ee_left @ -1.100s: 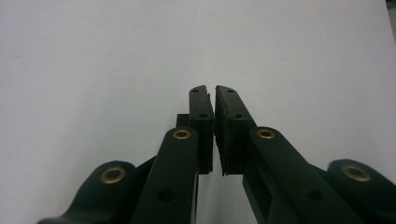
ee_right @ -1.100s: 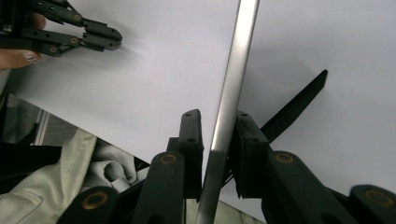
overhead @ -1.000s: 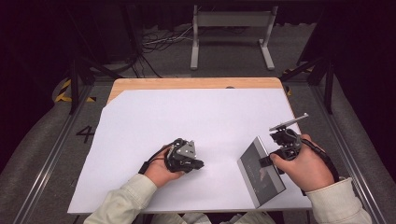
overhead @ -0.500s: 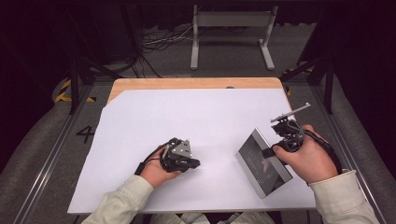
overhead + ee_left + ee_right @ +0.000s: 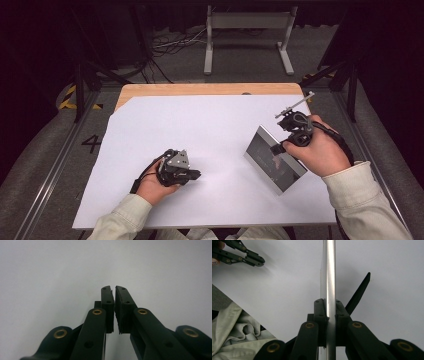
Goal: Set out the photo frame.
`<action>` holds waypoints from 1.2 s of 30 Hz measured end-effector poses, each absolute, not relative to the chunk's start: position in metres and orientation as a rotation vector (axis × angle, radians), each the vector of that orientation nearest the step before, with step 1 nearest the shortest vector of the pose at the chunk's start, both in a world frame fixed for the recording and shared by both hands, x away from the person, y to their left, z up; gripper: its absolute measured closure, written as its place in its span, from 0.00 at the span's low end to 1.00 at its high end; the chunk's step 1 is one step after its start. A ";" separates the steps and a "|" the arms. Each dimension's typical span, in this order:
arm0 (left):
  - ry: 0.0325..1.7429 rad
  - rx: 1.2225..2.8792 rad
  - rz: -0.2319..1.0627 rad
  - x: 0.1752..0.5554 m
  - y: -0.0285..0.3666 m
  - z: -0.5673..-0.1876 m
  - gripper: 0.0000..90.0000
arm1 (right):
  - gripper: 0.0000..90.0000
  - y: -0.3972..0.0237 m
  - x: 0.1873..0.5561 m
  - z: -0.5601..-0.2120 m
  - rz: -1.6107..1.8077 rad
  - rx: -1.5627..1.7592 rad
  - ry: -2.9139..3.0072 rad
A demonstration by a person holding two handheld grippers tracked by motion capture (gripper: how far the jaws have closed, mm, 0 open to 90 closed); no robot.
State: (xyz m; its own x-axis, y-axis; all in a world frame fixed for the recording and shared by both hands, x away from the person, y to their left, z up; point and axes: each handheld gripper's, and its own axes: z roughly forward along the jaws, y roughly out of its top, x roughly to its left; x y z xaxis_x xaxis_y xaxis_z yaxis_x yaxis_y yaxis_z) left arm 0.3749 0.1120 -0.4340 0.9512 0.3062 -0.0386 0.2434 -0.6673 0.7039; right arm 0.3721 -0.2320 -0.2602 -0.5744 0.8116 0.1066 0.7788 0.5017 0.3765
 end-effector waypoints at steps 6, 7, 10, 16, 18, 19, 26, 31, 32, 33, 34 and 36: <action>0.425 2.318 0.123 0.371 0.124 -0.434 0.95 | 0.93 -0.215 0.383 -0.258 0.585 1.250 2.721; 0.437 2.315 0.124 0.370 0.126 -0.434 0.95 | 0.93 -0.211 0.387 -0.258 0.579 1.188 2.756; 0.444 2.314 0.125 0.369 0.129 -0.435 0.95 | 0.93 -0.204 0.392 -0.259 0.565 1.097 2.794; 0.454 2.311 0.132 0.369 0.132 -0.434 0.95 | 0.93 -0.190 0.400 -0.258 0.519 0.921 2.845; 0.450 2.312 0.131 0.369 0.132 -0.434 0.95 | 0.93 -0.187 0.402 -0.258 0.520 0.885 2.860; 0.449 2.314 0.131 0.370 0.132 -0.435 0.95 | 0.93 -0.185 0.403 -0.258 0.518 0.859 2.868; 0.446 2.310 0.127 0.370 0.130 -0.434 0.95 | 0.93 -0.175 0.411 -0.258 0.483 0.741 2.889; 0.440 2.313 0.123 0.371 0.130 -0.434 0.95 | 0.93 -0.170 0.415 -0.259 0.491 0.640 2.916; 0.440 2.313 0.124 0.371 0.130 -0.434 0.95 | 0.93 -0.169 0.416 -0.259 0.485 0.612 2.922; 0.444 2.311 0.124 0.371 0.129 -0.435 0.95 | 0.93 -0.168 0.417 -0.260 0.477 0.574 2.926; 0.443 2.312 0.123 0.371 0.129 -0.435 0.95 | 0.93 -0.167 0.418 -0.261 0.464 0.523 2.930; 0.441 2.312 0.120 0.371 0.129 -0.435 0.95 | 0.93 -0.164 0.419 -0.263 0.454 0.477 2.939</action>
